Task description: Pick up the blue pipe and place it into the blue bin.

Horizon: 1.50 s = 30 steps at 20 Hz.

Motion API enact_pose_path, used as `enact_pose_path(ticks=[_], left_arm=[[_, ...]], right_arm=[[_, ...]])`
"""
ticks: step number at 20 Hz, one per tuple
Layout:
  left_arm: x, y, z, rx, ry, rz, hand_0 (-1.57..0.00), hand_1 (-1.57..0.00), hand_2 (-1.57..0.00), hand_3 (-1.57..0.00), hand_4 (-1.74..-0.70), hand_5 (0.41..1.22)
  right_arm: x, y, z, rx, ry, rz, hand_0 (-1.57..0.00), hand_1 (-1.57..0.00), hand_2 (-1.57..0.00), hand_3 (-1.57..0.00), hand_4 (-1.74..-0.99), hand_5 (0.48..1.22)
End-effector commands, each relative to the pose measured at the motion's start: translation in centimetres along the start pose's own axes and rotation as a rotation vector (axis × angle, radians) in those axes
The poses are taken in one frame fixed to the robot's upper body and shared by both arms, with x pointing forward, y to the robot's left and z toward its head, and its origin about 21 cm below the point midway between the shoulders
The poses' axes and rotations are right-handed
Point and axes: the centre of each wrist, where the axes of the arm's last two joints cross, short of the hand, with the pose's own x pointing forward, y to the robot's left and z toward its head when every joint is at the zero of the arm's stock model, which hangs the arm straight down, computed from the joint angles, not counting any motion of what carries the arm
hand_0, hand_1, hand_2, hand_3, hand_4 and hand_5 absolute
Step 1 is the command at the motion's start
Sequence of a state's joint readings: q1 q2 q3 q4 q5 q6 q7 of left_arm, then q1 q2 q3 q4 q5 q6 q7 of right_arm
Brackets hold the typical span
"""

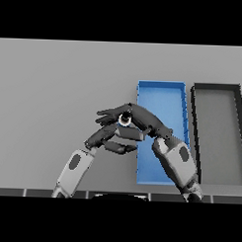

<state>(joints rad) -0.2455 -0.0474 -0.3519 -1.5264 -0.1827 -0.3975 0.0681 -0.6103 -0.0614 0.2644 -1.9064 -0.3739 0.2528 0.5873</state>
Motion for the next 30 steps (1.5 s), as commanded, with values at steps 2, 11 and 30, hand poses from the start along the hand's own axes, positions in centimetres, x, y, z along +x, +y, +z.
enact_pose_path(ticks=[2,11,30], left_arm=[[-0.2,-0.3,0.0,-0.004,0.007,-0.001,-0.01,-0.01,-0.01,-0.01,-0.91,0.450],[0.0,0.0,0.4,-0.007,0.037,-0.008,0.00,0.00,0.00,0.00,-0.89,0.425],[-0.3,-0.5,0.9,-0.012,0.039,-0.004,0.00,0.00,0.00,0.00,-0.88,0.427]], right_arm=[[2.1,-1.5,-0.6,-0.011,-0.033,-0.044,-1.57,-1.57,-1.57,-1.57,-1.741,1.221],[9.7,-10.1,-0.6,-0.317,-0.151,0.065,-1.57,-1.57,-1.57,-1.57,-1.741,1.221],[-5.3,-12.1,13.1,-0.814,0.404,-0.111,-1.57,-1.57,-1.57,-1.57,-1.741,1.221]])
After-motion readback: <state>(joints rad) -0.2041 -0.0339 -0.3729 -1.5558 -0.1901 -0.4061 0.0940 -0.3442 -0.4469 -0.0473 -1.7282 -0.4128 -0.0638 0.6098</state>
